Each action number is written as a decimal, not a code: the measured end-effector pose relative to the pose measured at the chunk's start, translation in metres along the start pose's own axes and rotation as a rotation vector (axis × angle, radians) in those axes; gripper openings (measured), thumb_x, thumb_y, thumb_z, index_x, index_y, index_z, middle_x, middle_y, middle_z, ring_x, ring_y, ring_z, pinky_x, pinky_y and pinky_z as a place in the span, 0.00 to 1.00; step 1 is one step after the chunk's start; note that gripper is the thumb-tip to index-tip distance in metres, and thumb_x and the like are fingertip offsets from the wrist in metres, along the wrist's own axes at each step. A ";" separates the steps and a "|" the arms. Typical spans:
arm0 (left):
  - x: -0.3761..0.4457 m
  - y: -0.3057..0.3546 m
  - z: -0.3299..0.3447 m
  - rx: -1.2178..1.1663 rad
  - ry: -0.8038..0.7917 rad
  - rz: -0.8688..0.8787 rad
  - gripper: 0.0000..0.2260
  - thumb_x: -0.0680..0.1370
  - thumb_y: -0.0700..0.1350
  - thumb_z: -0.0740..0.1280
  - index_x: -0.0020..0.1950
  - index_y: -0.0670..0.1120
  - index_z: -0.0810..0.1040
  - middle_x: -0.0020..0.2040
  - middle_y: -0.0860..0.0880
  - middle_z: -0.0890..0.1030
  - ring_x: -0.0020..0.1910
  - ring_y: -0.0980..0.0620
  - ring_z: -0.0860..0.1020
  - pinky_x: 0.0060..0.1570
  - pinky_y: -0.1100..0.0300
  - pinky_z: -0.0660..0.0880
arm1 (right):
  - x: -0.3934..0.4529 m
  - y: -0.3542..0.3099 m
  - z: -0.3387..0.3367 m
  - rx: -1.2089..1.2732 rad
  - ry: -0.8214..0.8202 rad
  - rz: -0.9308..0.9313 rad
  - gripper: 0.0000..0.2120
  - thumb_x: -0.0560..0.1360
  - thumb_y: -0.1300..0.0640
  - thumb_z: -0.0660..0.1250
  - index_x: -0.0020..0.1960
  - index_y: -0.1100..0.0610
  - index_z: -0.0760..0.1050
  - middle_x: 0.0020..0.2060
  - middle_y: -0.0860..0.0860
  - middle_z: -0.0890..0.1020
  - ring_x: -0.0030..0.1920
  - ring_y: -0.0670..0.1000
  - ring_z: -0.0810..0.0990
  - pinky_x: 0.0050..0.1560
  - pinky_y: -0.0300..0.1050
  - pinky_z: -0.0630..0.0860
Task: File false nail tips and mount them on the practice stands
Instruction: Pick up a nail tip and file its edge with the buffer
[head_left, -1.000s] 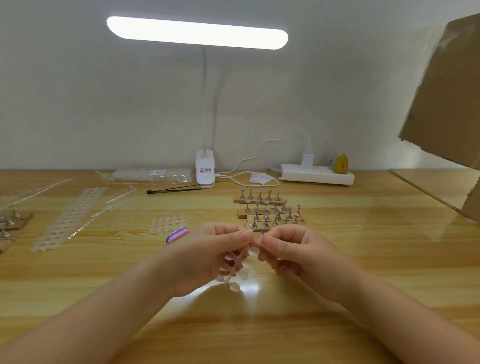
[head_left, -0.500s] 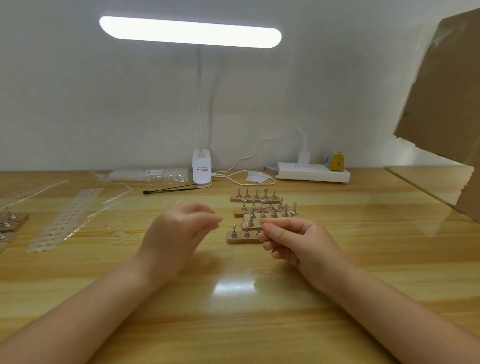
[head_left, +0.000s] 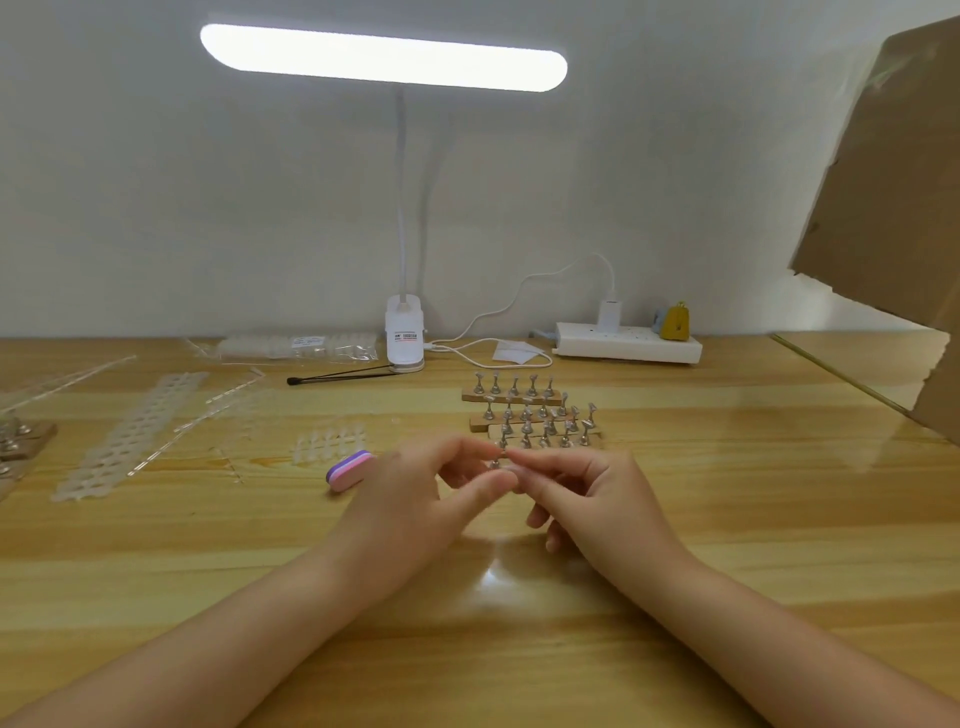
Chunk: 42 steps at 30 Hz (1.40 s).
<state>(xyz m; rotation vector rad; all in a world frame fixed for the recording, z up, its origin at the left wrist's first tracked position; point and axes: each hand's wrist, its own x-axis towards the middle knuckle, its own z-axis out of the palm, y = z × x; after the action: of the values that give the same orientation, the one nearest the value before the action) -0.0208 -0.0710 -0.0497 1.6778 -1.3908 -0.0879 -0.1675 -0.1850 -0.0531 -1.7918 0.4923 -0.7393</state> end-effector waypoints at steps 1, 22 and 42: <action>-0.002 0.003 0.004 -0.073 0.002 -0.036 0.13 0.71 0.60 0.68 0.51 0.56 0.82 0.41 0.63 0.82 0.41 0.64 0.78 0.40 0.74 0.69 | -0.001 0.001 0.001 -0.015 0.002 -0.021 0.10 0.73 0.55 0.72 0.50 0.41 0.84 0.34 0.50 0.84 0.27 0.50 0.80 0.27 0.44 0.77; -0.002 -0.005 0.004 -0.058 0.157 0.050 0.05 0.69 0.54 0.73 0.43 0.62 0.83 0.39 0.62 0.82 0.40 0.57 0.78 0.41 0.70 0.71 | 0.002 -0.007 0.004 0.330 -0.085 0.205 0.09 0.71 0.54 0.73 0.45 0.60 0.83 0.43 0.58 0.85 0.33 0.52 0.83 0.26 0.38 0.74; 0.024 -0.011 -0.051 1.112 -0.201 -0.412 0.17 0.82 0.57 0.52 0.45 0.50 0.74 0.43 0.51 0.73 0.47 0.48 0.75 0.41 0.58 0.69 | 0.013 -0.004 -0.003 0.529 0.011 0.304 0.09 0.64 0.52 0.74 0.31 0.56 0.81 0.30 0.53 0.81 0.25 0.46 0.75 0.21 0.35 0.69</action>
<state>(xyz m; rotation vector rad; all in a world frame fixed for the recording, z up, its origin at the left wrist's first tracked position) 0.0251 -0.0606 -0.0170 2.9281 -1.2757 0.3616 -0.1604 -0.1937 -0.0452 -1.1895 0.5059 -0.5969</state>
